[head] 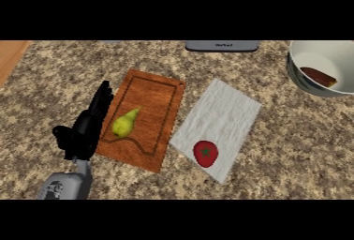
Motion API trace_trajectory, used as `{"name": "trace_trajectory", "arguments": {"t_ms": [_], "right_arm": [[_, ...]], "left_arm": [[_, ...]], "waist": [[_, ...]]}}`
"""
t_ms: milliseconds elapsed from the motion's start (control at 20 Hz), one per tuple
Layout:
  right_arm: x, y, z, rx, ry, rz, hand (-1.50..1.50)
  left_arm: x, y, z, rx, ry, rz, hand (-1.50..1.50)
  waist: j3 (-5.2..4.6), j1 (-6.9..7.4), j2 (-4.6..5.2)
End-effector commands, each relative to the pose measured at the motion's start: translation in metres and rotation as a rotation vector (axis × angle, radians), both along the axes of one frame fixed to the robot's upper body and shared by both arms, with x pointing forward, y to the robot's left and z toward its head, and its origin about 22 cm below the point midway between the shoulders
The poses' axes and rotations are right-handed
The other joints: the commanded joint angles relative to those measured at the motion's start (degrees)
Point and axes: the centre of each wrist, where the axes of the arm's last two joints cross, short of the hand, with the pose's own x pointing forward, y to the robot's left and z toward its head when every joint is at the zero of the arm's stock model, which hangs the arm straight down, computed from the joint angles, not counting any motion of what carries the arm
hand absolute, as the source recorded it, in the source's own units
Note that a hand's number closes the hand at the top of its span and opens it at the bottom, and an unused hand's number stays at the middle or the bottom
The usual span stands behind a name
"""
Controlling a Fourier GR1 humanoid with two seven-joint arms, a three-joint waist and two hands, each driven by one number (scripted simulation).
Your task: Pick the sweet potato from the placemat and place it in the bowl
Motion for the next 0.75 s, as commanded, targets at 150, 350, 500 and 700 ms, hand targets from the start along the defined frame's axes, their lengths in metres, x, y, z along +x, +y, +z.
{"name": "trace_trajectory", "arguments": {"t_ms": [150, 350, 500, 700], "right_arm": [[-0.033, -0.038, -0.004, 0.103, -0.029, 0.071, -1.50], [-0.047, -0.047, -0.018, 0.133, -0.047, 0.142, -1.50], [-0.060, -0.049, -0.039, 0.104, -0.013, 0.179, -1.50], [-0.065, -0.057, -0.031, 0.127, -0.036, 0.162, -1.50]], "left_arm": [[-0.006, -0.005, -0.005, -0.005, -0.011, -0.004, 0.00], [-0.004, 0.017, -0.001, 0.003, -0.003, 0.004, 0.00], [-0.010, -0.024, 0.000, -0.006, 0.005, 0.008, 0.00], [0.009, -0.009, -0.006, -0.026, 0.000, 0.002, 0.00]], "waist": [[-0.02, -0.42, -0.12], [-0.05, -0.74, -0.30], [-0.08, -1.29, -0.57], [-0.04, -0.66, -0.16]]}}
